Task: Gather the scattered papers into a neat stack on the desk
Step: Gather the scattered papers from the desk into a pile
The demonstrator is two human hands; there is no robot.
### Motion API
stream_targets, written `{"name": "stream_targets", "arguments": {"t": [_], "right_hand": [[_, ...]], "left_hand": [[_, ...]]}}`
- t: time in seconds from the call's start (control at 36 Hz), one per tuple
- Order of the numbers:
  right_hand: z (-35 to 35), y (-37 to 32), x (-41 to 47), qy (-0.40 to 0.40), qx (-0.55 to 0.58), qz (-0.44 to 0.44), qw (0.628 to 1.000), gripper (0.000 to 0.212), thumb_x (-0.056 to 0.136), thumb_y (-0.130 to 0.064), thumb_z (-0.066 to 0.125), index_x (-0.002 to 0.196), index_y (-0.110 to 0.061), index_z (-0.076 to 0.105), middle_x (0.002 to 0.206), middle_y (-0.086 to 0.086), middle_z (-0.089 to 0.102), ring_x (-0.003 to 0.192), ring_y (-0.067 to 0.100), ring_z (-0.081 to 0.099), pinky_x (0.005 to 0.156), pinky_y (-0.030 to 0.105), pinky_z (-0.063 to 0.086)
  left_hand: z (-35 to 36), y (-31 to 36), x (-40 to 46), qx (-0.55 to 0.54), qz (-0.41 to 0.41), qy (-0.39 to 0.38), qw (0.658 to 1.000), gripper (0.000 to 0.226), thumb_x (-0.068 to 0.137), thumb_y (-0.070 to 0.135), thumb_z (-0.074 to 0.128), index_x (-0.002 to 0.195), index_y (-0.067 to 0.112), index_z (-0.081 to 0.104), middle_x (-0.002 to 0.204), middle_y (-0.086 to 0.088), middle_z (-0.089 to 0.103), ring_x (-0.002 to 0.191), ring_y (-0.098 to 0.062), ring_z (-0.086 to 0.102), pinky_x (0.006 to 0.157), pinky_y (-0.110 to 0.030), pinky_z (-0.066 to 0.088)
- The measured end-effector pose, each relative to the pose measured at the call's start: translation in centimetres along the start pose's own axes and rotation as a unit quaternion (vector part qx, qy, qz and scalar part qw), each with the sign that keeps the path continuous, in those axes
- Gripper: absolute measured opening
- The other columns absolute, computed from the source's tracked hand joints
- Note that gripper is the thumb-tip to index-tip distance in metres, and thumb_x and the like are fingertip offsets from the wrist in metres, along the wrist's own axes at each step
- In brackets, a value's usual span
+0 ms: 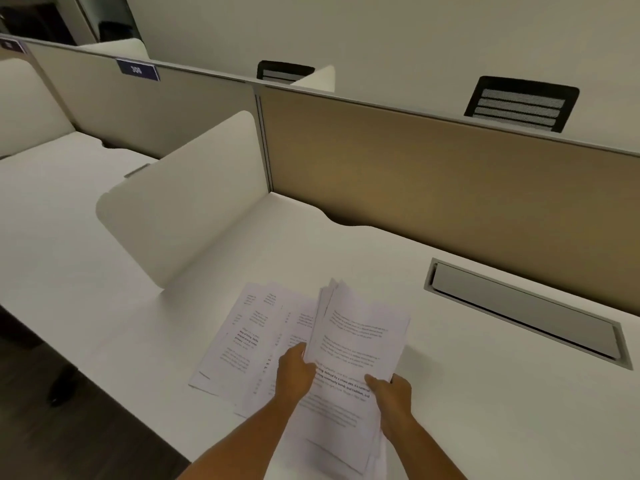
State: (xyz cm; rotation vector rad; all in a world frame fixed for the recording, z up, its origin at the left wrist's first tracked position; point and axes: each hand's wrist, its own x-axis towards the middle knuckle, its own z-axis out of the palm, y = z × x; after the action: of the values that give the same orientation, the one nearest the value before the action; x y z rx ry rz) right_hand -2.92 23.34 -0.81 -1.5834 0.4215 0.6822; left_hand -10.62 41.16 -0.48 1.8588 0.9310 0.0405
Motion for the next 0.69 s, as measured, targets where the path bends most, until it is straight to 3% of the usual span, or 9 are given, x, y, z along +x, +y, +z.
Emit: {"name": "stream_targets", "arguments": {"t": [0.14,0.19,0.25,0.33,0.47,0.53,0.61,0.67,0.69], "right_hand": [[1.6,-0.3,-0.3,-0.008,-0.014,-0.014,1.000,0.037,0.086,0.000,0.075,0.122,-0.001,0.068,0.113,0.013,0.073,0.105,0.033,0.068,0.103,0.051,0.052],[2.6,-0.3,-0.4,-0.021,-0.023,-0.014,0.999,0.037,0.086,0.001,0.074,0.122,-0.002,0.069,0.114,0.014,0.073,0.106,0.033,0.068,0.103,0.051,0.052],[3.5,-0.3,-0.5,-0.028,-0.035,-0.012,0.999,0.036,0.086,0.000,0.074,0.121,-0.002,0.069,0.114,0.014,0.073,0.105,0.033,0.068,0.102,0.051,0.053],[4.6,-0.3,-0.6,-0.025,-0.064,-0.017,0.997,0.033,0.086,-0.002,0.074,0.119,-0.003,0.069,0.111,0.012,0.074,0.103,0.031,0.069,0.101,0.047,0.054],[6.4,-0.3,-0.3,-0.008,-0.118,-0.031,0.992,0.029,0.087,-0.002,0.072,0.116,-0.005,0.069,0.108,0.011,0.073,0.095,0.027,0.068,0.090,0.034,0.056],[7.2,-0.2,-0.1,-0.001,-0.129,-0.033,0.991,0.023,0.086,-0.003,0.072,0.108,-0.011,0.071,0.109,0.011,0.074,0.096,0.027,0.069,0.092,0.038,0.057],[8.3,0.0,0.4,0.031,-0.157,-0.025,0.987,0.016,0.083,-0.008,0.076,0.085,-0.023,0.069,0.106,0.011,0.075,0.094,0.029,0.069,0.092,0.044,0.058],[8.8,0.1,0.5,0.054,-0.185,0.002,0.981,0.013,0.081,-0.015,0.077,0.093,-0.017,0.073,0.115,0.014,0.070,0.101,0.033,0.066,0.095,0.046,0.056],[9.0,0.3,0.7,0.060,-0.207,0.012,0.976,0.022,0.081,-0.019,0.077,0.102,-0.014,0.073,0.121,0.015,0.066,0.105,0.034,0.063,0.098,0.047,0.054]], "left_hand": [[-1.9,-0.1,0.2,-0.030,-0.008,0.022,0.999,0.040,0.090,-0.001,0.061,0.130,0.003,0.060,0.127,-0.011,0.066,0.108,-0.025,0.066,0.095,-0.037,0.057],[-3.0,-0.6,0.3,-0.036,-0.020,0.027,0.999,0.025,0.089,-0.001,0.063,0.112,0.008,0.068,0.114,-0.009,0.071,0.087,-0.015,0.069,0.073,-0.022,0.060],[-4.0,-1.3,0.6,-0.038,-0.030,0.034,0.998,0.020,0.087,0.000,0.065,0.102,0.013,0.070,0.101,-0.004,0.074,0.073,-0.003,0.065,0.055,-0.010,0.052],[-5.1,-2.2,1.0,-0.045,-0.045,0.038,0.997,0.017,0.085,-0.001,0.068,0.098,0.010,0.071,0.087,0.003,0.072,0.069,-0.004,0.065,0.051,-0.009,0.049],[-6.0,-3.7,1.9,-0.040,-0.063,0.044,0.996,0.017,0.084,-0.003,0.069,0.096,0.009,0.070,0.092,-0.005,0.072,0.074,-0.013,0.065,0.053,-0.011,0.049],[-6.0,-4.1,2.6,-0.025,-0.074,0.039,0.996,0.020,0.085,-0.003,0.068,0.104,0.004,0.069,0.101,-0.010,0.072,0.078,-0.014,0.065,0.058,-0.013,0.052],[-5.8,-4.3,3.8,0.031,-0.102,0.027,0.994,0.026,0.089,0.003,0.064,0.115,0.001,0.065,0.115,-0.017,0.068,0.100,-0.026,0.065,0.085,-0.035,0.059],[-5.7,-4.4,4.3,0.098,-0.131,0.024,0.986,0.039,0.090,0.012,0.064,0.128,0.004,0.059,0.129,-0.017,0.057,0.120,-0.033,0.054,0.100,-0.043,0.051],[-5.7,-4.5,4.5,0.122,-0.148,0.020,0.981,0.047,0.090,0.017,0.063,0.135,0.006,0.054,0.136,-0.017,0.049,0.128,-0.035,0.045,0.105,-0.043,0.046]]}}
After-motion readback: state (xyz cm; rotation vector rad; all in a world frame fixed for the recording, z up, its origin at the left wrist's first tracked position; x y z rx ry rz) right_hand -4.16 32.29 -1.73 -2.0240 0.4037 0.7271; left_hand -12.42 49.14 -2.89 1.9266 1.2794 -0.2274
